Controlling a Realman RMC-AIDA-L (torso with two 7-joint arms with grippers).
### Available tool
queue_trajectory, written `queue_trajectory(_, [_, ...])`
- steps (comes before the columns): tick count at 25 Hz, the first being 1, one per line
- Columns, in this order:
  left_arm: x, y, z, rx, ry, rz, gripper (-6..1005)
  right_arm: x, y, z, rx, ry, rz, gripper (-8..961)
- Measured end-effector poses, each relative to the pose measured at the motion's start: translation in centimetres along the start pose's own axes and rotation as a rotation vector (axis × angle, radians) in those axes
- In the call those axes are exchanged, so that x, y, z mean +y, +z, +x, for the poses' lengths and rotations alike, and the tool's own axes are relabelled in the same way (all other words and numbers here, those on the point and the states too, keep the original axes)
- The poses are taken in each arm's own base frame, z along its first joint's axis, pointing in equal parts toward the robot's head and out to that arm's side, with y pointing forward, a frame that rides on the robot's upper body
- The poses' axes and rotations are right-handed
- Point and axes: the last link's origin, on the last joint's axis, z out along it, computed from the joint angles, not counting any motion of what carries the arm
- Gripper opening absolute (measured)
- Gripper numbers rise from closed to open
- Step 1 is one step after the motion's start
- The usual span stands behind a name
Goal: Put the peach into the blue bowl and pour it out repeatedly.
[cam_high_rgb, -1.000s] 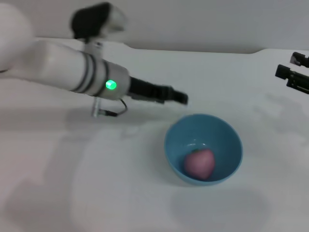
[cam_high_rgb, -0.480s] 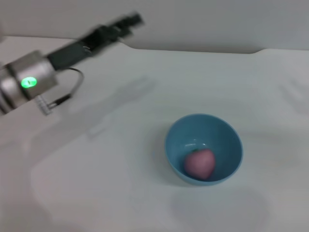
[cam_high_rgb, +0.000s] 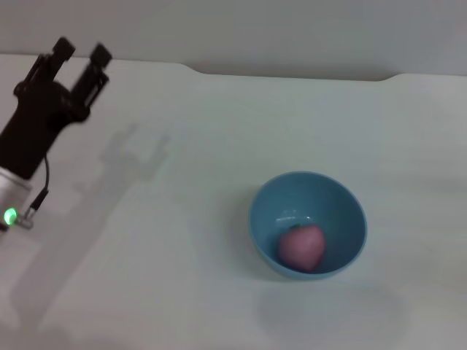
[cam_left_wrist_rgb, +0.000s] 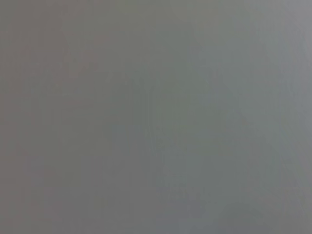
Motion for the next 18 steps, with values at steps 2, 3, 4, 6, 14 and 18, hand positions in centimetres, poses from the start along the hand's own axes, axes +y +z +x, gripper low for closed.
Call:
queue_trajectory(2, [0.3,-0.7,-0.8,-0.016,0.175,0.037,688,0.1,-0.3,0.4,-0.001,-0.105,0.008,658])
queue_trajectory(3, [0.5,-1.0,-1.2,-0.034,0.262,0.052,688,0.2,-0.5,0.9,0.001,-0.199,0.009,658])
queue_trajectory(4, [0.7,-1.3,-1.6,-0.052,0.33,0.059,688,0.6,-0.8,1.6,0.006,-0.301,0.009,658])
queue_trajectory(6, [1.2,-1.8,-2.5,-0.096,0.475,0.058,688,1.5,-1.2,2.6,-0.015,-0.52,0.003,658])
queue_trajectory(14, [1.3,-3.5,-3.7,-0.168,0.498,0.133,687,3.6,-1.1,4.6,-0.057,-0.914,0.032,659])
queue_trajectory(18, [1.4,-3.8,-4.0,-0.177,0.458,0.153,687,3.4,-0.6,4.8,-0.033,-0.9,0.037,659])
